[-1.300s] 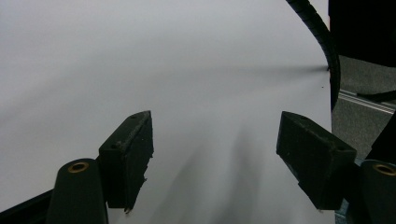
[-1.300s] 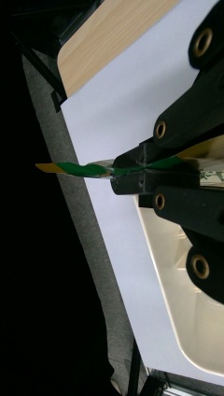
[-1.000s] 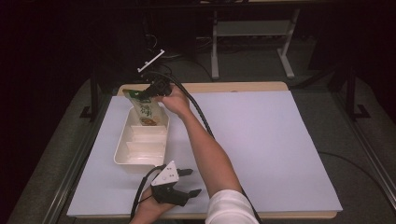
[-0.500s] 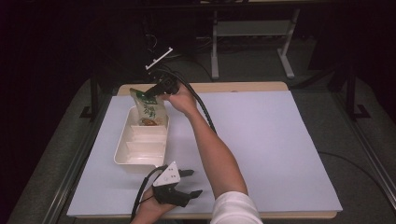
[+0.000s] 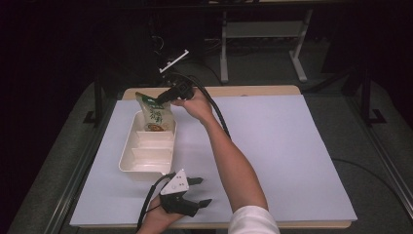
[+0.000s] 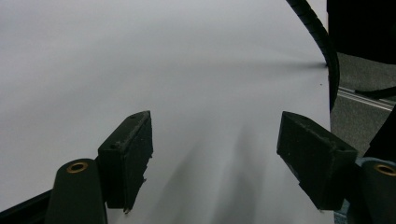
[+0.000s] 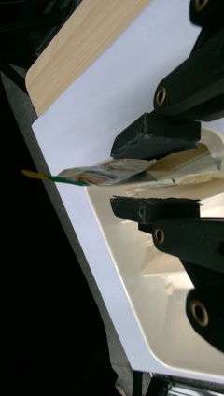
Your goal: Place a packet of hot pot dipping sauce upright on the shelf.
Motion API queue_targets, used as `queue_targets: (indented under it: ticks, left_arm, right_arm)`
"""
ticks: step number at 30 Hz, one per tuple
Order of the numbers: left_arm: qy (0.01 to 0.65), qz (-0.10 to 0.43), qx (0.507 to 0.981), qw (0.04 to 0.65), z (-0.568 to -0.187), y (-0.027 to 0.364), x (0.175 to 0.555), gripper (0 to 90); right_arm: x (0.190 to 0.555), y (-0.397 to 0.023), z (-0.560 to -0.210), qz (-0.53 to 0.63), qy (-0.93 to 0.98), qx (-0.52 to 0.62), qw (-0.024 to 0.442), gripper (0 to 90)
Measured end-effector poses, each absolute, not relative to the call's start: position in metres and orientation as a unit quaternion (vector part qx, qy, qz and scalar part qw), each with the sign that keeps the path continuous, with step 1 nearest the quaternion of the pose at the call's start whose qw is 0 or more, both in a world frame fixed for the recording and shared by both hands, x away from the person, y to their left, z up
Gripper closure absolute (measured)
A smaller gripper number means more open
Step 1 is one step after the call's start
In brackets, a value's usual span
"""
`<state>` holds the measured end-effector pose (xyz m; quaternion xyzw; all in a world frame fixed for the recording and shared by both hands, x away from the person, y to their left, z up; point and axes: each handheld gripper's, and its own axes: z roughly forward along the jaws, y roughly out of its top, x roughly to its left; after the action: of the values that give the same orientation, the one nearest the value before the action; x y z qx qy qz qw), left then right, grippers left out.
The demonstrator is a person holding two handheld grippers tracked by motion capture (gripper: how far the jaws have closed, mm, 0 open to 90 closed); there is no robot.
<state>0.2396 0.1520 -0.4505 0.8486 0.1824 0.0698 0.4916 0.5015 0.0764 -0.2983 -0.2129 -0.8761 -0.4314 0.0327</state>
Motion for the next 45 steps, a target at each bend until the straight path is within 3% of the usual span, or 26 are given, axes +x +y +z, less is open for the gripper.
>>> queue_targets:
  ticks: [15, 45]
  left_arm:
    - [0.179, 0.073, 0.851, 0.487, -0.450, 0.151, 0.238, 25.8]
    - [0.183, 0.081, 0.852, 0.484, -0.446, 0.152, 0.237, 25.5]
  right_arm:
    - [0.483, 0.052, -0.295, -0.435, -0.873, -0.220, 0.032, 58.0]
    - [0.447, -0.020, -0.288, -0.452, -0.859, -0.239, 0.028, 49.6]
